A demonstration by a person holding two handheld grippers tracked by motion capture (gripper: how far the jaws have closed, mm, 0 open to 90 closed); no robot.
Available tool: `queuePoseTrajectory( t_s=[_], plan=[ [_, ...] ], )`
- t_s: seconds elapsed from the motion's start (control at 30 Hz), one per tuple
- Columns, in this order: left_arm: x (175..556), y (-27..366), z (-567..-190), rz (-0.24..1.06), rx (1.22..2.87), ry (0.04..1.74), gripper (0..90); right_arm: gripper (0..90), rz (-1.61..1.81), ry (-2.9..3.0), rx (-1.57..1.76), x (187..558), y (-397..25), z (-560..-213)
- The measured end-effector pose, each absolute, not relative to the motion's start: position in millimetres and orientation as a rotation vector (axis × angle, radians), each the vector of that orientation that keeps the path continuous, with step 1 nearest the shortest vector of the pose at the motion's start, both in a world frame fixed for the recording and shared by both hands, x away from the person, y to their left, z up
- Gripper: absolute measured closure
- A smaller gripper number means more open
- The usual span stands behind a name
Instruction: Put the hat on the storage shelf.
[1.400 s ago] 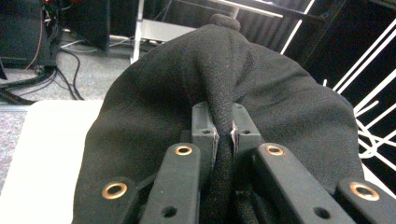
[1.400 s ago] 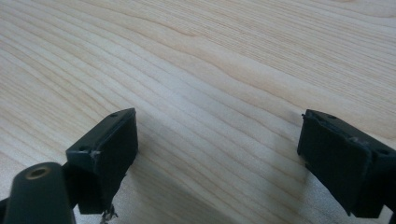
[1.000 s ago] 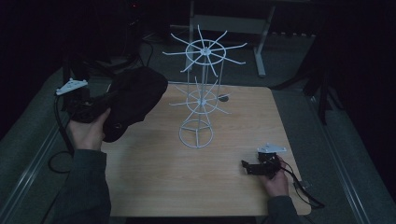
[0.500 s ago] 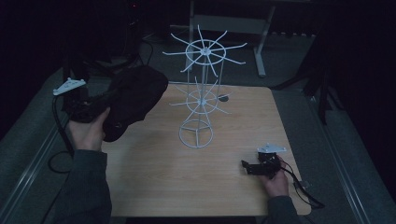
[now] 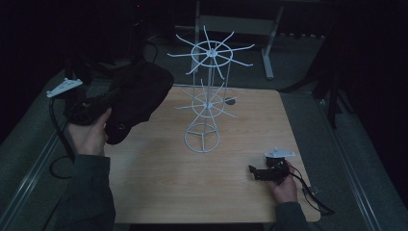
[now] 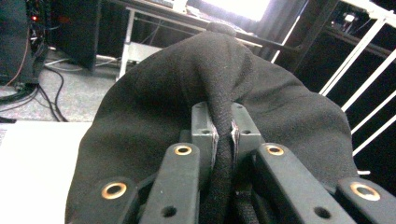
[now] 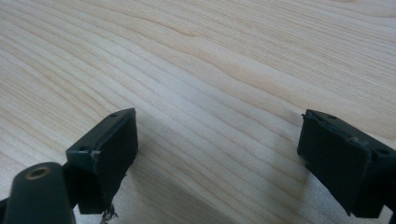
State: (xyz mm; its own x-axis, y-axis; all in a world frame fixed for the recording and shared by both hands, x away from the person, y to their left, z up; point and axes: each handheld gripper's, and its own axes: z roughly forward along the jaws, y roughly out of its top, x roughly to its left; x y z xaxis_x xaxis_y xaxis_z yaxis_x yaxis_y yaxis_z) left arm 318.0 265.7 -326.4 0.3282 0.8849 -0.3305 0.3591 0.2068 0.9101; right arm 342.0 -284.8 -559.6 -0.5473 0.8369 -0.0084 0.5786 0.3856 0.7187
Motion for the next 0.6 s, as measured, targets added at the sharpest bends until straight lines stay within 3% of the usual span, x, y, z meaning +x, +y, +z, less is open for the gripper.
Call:
queuePoseTrajectory(
  t_s=[0.6],
  plan=[
    [318, 260, -315, 0.558, 1.31, 1.228, 84.3, 11.9, 0.96, 2.279, 1.227, 342, -285, -560]
  ],
)
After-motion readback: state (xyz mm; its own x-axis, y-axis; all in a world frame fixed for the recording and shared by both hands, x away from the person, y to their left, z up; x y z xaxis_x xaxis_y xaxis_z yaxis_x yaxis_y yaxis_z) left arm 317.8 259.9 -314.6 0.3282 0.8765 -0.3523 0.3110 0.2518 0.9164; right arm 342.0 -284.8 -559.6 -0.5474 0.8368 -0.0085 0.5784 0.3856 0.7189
